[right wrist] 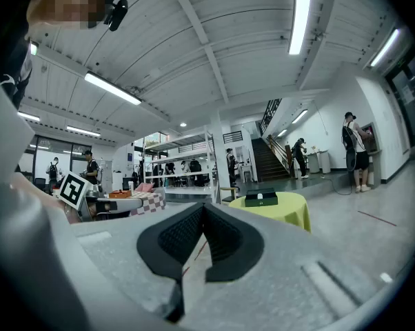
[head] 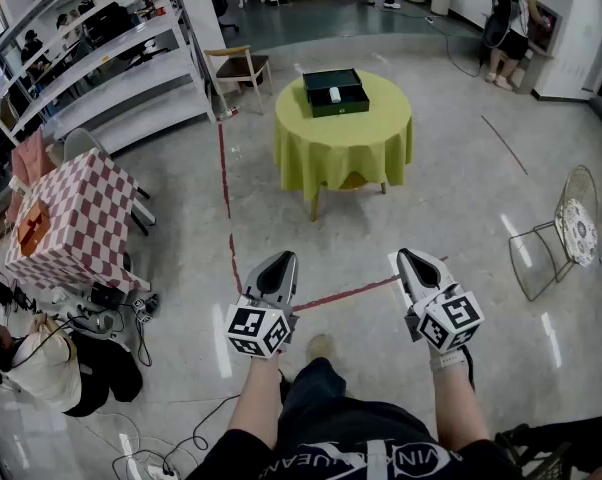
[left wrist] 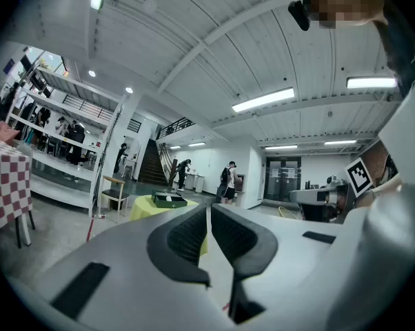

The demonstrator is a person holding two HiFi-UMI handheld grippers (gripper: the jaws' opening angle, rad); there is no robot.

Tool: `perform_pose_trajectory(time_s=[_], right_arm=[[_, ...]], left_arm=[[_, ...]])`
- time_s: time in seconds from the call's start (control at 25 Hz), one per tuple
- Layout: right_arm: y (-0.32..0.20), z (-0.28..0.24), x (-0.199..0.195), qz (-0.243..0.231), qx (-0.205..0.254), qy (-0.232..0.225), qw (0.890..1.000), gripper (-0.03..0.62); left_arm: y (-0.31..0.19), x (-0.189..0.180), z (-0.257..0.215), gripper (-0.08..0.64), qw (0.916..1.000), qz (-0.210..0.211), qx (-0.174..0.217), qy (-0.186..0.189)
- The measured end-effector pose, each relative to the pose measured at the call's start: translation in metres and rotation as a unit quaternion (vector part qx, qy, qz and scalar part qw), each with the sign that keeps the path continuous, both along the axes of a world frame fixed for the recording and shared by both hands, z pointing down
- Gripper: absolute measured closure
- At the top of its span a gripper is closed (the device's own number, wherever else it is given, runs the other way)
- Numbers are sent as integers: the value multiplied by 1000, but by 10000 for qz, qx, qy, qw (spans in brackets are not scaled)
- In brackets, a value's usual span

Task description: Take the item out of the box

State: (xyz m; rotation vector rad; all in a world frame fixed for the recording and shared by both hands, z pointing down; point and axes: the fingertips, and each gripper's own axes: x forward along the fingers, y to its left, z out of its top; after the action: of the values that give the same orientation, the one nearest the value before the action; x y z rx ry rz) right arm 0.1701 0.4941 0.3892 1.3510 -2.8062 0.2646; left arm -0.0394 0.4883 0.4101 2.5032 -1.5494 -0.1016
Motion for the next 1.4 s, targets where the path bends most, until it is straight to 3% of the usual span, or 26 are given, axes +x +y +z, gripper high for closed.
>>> perform_pose_trajectory(time_s=[0.8,1.0,1.4], right_arm=[[-161,7,-40,266,-93,-64,9996,588],[-181,14,-44,532,-138,-241,9982,588],[-207,19,-53,587,-266,-352,9973,588]], left_arm=[[-169,-29,6,535,9991,399,-152,-28],[-192,-35,15,535,9980,609,-174,-52],[-215,-51,23,535,9981,542,-280,13]])
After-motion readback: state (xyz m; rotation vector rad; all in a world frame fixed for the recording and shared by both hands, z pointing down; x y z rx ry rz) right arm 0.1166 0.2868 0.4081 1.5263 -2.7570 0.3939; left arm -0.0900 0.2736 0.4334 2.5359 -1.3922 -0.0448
